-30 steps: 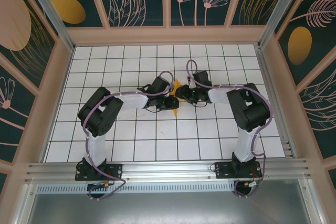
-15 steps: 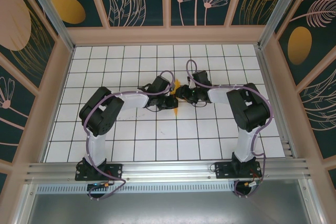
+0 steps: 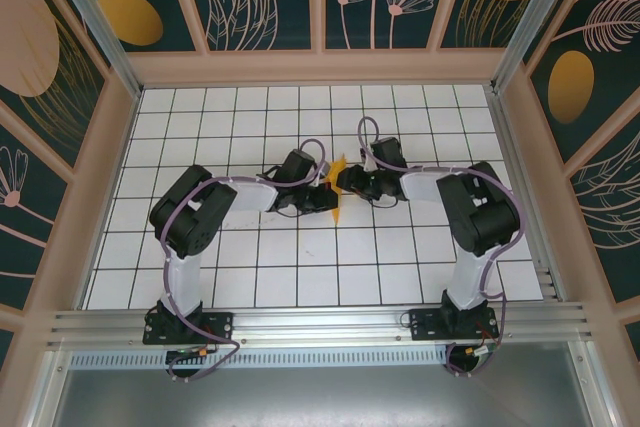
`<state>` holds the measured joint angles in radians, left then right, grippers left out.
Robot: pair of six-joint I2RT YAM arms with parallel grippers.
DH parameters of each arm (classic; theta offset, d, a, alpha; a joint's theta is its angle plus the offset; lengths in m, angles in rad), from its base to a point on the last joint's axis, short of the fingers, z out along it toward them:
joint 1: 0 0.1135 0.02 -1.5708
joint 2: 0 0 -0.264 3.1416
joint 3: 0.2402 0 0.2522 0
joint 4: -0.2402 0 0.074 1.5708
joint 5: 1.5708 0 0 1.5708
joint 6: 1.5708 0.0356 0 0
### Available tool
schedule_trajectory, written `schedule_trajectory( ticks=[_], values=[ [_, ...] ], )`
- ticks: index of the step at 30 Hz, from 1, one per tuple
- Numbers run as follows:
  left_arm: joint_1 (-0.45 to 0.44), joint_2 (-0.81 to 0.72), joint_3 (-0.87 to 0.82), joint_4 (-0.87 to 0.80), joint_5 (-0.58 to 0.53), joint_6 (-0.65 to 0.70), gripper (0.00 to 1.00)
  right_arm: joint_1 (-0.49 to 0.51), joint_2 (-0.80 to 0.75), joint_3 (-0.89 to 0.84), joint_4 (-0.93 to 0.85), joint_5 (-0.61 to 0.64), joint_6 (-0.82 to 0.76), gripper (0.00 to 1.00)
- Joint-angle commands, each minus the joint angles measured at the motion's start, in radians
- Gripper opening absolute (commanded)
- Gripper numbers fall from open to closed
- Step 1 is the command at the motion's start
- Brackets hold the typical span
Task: Fold a paper plane with a square sheet of paper (fold left side to right side)
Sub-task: Fold the wing for the fifth time at the center of the table.
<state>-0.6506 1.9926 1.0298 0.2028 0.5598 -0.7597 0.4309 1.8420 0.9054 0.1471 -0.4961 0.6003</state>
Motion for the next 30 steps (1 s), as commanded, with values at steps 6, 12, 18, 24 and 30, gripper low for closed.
schedule_trajectory(
  ticks=[6, 12, 18, 24, 30],
  values=[
    [0.041, -0.003, -0.051, 0.153, 0.123, -0.052, 0.0, -0.049, -0.081, -0.08, -0.018, -0.025, -0.047, 0.48],
    [0.069, 0.01, -0.09, 0.194, 0.174, -0.057, 0.0, -0.064, -0.108, -0.111, 0.028, -0.07, -0.041, 0.46],
    [0.074, 0.033, -0.091, 0.214, 0.197, -0.058, 0.0, -0.064, -0.109, -0.123, 0.104, -0.132, -0.015, 0.45],
    [0.075, 0.061, -0.076, 0.223, 0.219, -0.057, 0.0, -0.063, -0.096, -0.117, 0.12, -0.152, -0.012, 0.44],
    [0.076, 0.08, -0.068, 0.229, 0.226, -0.059, 0.0, -0.061, -0.074, -0.125, 0.225, -0.214, 0.041, 0.37]
  ],
)
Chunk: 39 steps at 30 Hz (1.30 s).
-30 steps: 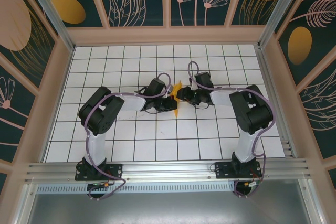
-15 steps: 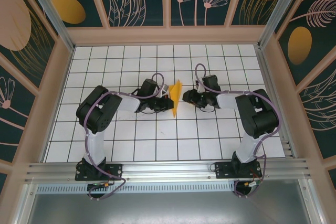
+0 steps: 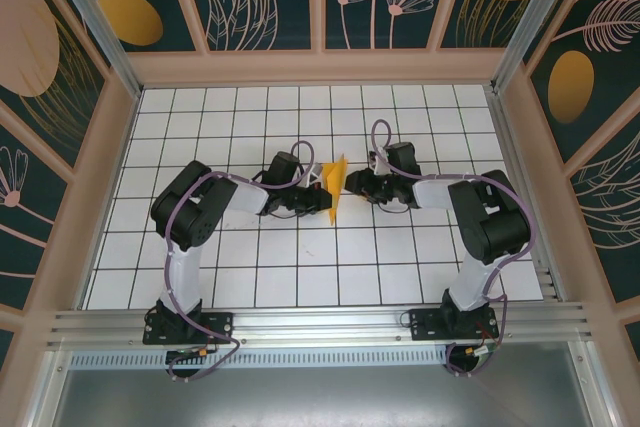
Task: Fold a paper plane with a square sheet of paper (fold left side to right side)
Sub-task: Fold the wing for the fifth time at the center of the table.
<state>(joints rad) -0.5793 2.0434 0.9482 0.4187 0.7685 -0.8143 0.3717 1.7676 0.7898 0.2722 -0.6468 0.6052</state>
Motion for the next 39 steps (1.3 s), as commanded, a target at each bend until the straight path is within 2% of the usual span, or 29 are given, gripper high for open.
schedule_trajectory(
  ticks=[1, 11, 24, 39],
  values=[
    [0.004, 0.031, 0.014, 0.015, 0.019, -0.007, 0.0, -0.001, 0.004, -0.008, 0.119, -0.075, 0.047, 0.35],
    [0.007, 0.05, 0.016, 0.036, 0.037, -0.027, 0.0, 0.037, 0.071, 0.066, 0.139, -0.089, 0.074, 0.26],
    [0.036, 0.073, 0.001, 0.107, 0.097, -0.089, 0.0, 0.047, 0.145, 0.121, 0.138, -0.08, 0.084, 0.26],
    [0.052, 0.093, 0.012, 0.094, 0.123, -0.095, 0.0, 0.049, 0.194, 0.185, 0.01, 0.012, 0.052, 0.26]
  ],
)
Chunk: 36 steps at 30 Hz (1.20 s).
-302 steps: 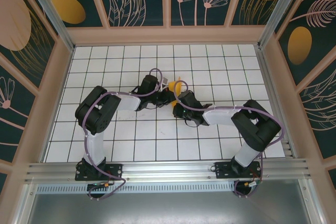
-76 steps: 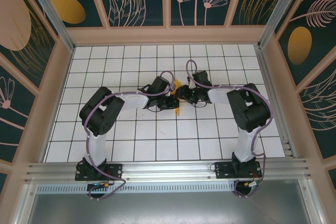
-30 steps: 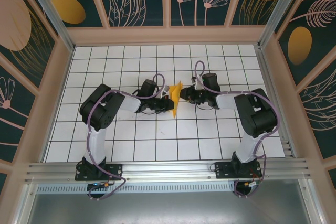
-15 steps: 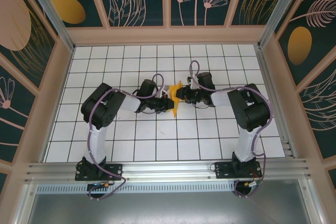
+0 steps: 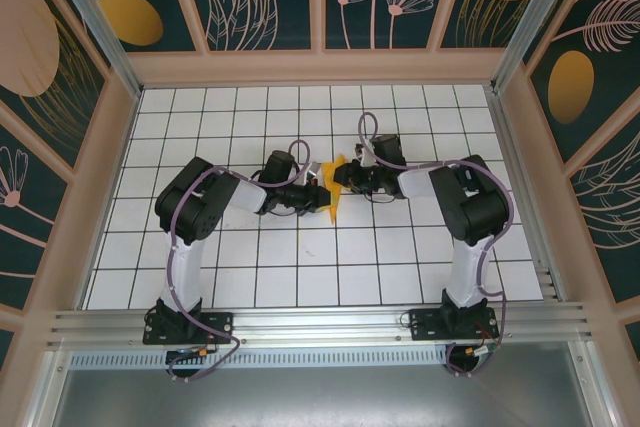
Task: Fold a paper plane with a square sheet of paper (fold left side to right side)
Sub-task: Fold the wing for the fifth time at the center of the table.
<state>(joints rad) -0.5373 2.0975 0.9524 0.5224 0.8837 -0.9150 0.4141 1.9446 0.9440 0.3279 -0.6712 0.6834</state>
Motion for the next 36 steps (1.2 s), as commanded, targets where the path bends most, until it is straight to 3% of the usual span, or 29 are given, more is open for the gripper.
schedule_trajectory(
  ticks=[1, 24, 30, 36],
  values=[
    [0.01, 0.041, 0.009, -0.012, 0.008, 0.006, 0.0, 0.006, 0.017, 0.035, -0.053, 0.041, -0.03, 0.26],
    [0.013, 0.048, 0.008, -0.033, 0.007, 0.011, 0.0, 0.009, 0.05, 0.085, -0.267, 0.166, -0.061, 0.26],
    [0.017, -0.011, -0.019, -0.074, -0.021, 0.04, 0.17, 0.009, 0.061, 0.088, -0.288, 0.173, -0.064, 0.26],
    [0.059, -0.121, -0.071, -0.146, -0.049, 0.084, 0.27, 0.011, 0.061, 0.092, -0.298, 0.178, -0.071, 0.26]
  ],
)
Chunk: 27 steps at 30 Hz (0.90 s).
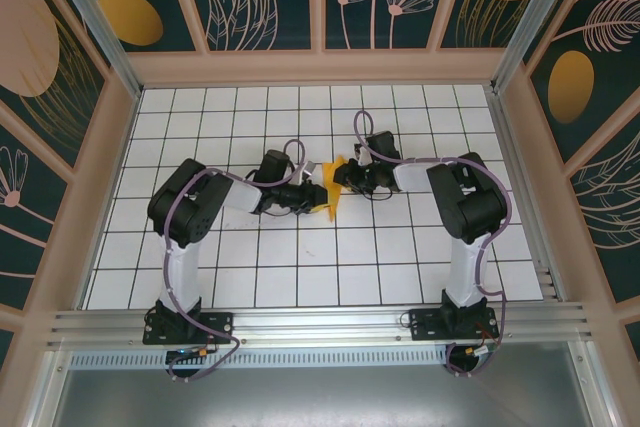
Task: Fold a paper plane with a square sheet of paper (fold left side to right side)
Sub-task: Fold the wing for the fifth time at the center of the table.
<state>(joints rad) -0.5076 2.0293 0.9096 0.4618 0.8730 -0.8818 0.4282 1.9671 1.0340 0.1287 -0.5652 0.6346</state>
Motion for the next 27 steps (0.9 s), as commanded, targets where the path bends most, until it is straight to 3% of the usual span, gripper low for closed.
schedule_trajectory(
  ticks=[1, 7, 19, 27],
  values=[
    [0.036, -0.071, -0.03, -0.104, -0.041, 0.063, 0.28, -0.003, 0.038, 0.002, -0.097, 0.071, -0.023, 0.26],
    [0.049, -0.111, 0.006, -0.167, -0.055, 0.095, 0.27, 0.0, 0.04, 0.002, -0.085, 0.065, -0.019, 0.26],
    [0.051, 0.046, 0.265, -0.266, -0.085, 0.122, 0.16, 0.006, 0.044, 0.007, -0.083, 0.062, -0.017, 0.26],
    [0.061, 0.115, 0.33, -0.291, -0.086, 0.124, 0.13, 0.009, 0.047, 0.011, -0.087, 0.064, -0.018, 0.26]
  ],
)
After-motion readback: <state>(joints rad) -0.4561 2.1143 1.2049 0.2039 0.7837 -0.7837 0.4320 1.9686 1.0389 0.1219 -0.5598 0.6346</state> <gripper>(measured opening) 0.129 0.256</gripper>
